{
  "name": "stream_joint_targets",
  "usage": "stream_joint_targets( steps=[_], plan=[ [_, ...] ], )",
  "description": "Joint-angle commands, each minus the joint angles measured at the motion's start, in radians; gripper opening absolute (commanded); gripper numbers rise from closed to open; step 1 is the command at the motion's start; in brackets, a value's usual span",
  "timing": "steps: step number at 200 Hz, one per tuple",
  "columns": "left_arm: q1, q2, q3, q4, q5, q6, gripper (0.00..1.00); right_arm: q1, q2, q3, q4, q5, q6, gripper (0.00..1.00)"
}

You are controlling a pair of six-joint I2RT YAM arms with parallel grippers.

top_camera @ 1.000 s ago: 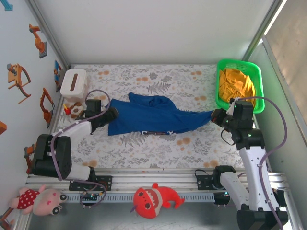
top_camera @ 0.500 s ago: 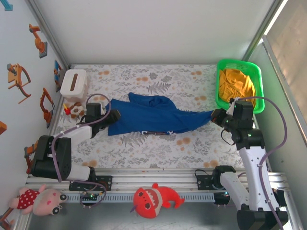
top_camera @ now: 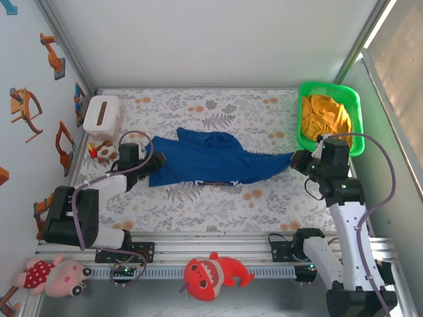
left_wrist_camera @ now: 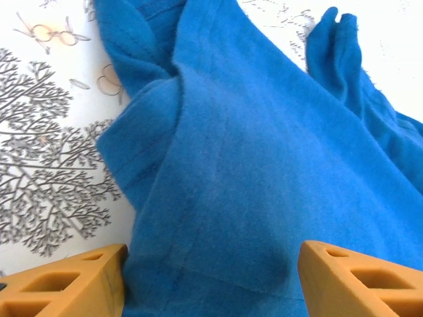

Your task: Fold the inside-out t-shirt

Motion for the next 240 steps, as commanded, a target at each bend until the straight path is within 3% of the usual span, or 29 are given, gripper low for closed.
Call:
stream_joint_targets(
  steps=[1, 90, 164, 240],
  plan=[
    [-0.003, -0.009, -0.012, 0.074, 0.060, 0.001, 0.66, -0.008, -0.008, 0.024, -0.003, -0.006, 0.005, 0.00],
    [-0.004, -0.207, -0.099, 0.102, 0.085, -0.046, 0.64, -0.008, -0.004, 0.021, 0.002, -0.008, 0.006, 0.00],
    [-0.004, -0.048, -0.071, 0.139, 0.086, -0.022, 0.63, -0.007, -0.014, 0.029, -0.010, -0.007, 0.004, 0.00],
    [-0.002, -0.011, -0.062, 0.109, 0.024, 0.000, 0.60, -0.008, -0.010, 0.035, -0.014, -0.005, 0.001, 0.00]
  ],
)
